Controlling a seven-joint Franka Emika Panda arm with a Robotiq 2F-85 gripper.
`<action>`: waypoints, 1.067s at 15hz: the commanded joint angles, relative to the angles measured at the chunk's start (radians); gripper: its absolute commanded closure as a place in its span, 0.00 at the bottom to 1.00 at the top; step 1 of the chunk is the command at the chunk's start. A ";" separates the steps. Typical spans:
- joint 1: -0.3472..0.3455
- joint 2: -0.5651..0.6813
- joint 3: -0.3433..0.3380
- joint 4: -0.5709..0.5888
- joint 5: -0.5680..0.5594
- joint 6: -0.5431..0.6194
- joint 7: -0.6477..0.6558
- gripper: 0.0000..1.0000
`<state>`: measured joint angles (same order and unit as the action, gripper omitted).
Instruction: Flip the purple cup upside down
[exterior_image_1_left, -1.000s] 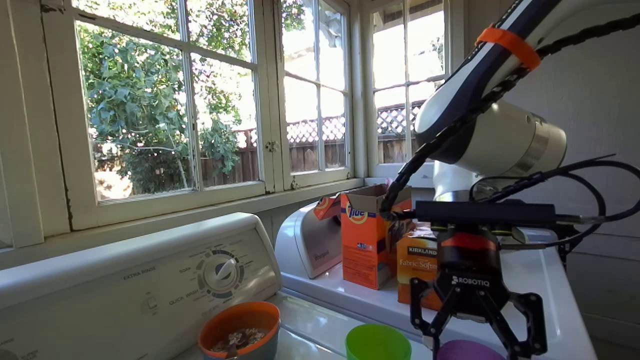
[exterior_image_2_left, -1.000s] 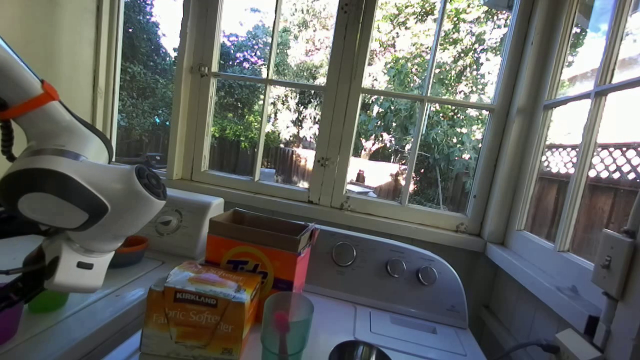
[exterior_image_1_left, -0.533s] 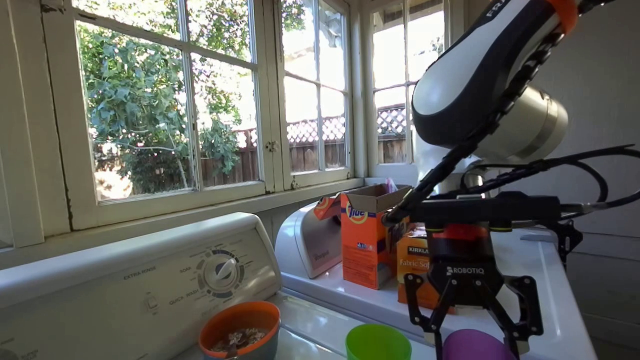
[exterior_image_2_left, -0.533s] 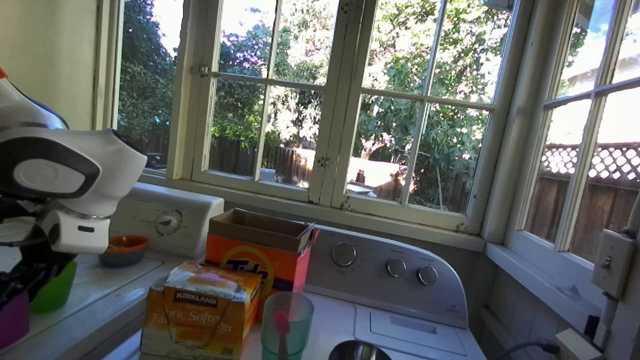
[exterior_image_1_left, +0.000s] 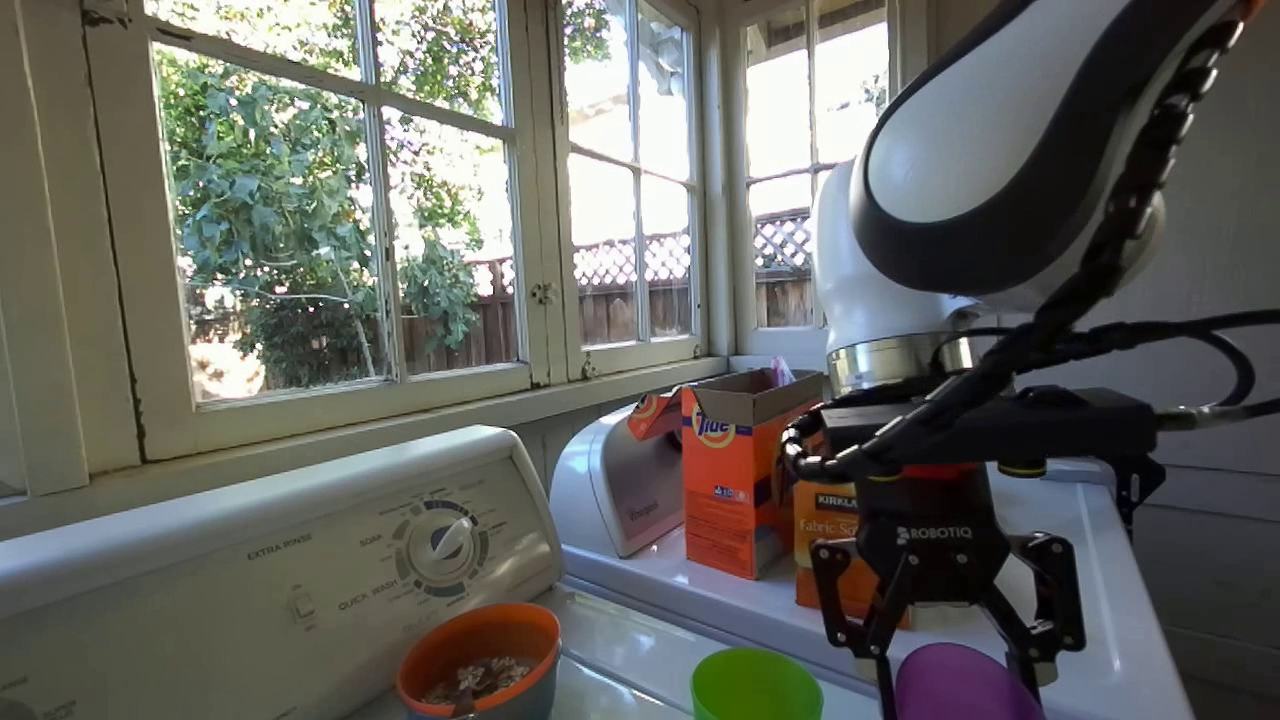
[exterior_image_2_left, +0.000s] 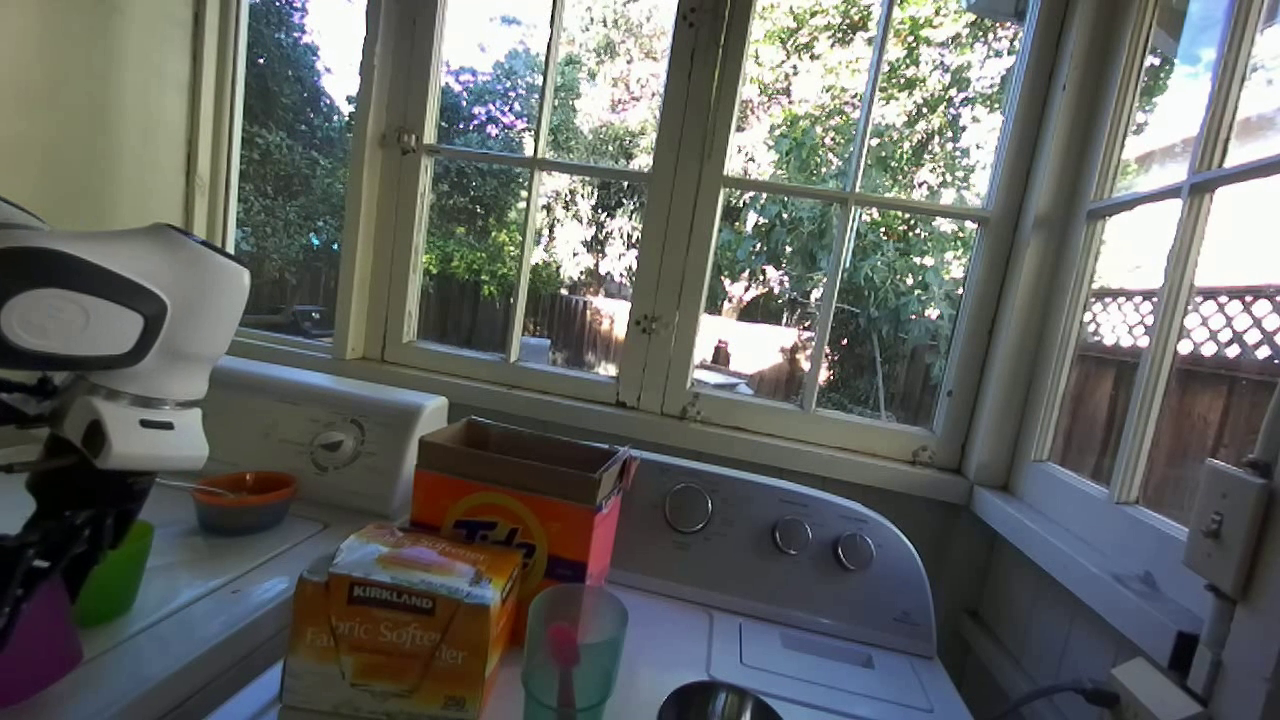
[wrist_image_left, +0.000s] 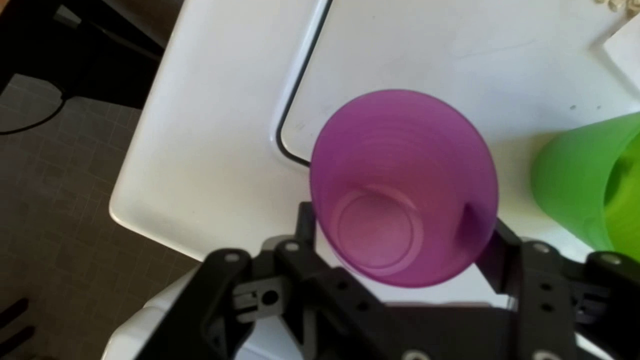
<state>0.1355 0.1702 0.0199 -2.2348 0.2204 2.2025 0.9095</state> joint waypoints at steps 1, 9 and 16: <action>0.020 -0.024 0.011 -0.034 -0.103 0.032 0.090 0.51; 0.047 -0.008 0.042 -0.019 -0.227 0.018 0.194 0.51; 0.067 0.007 0.050 -0.004 -0.291 0.008 0.298 0.51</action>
<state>0.1881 0.1730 0.0686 -2.2367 -0.0188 2.2066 1.1255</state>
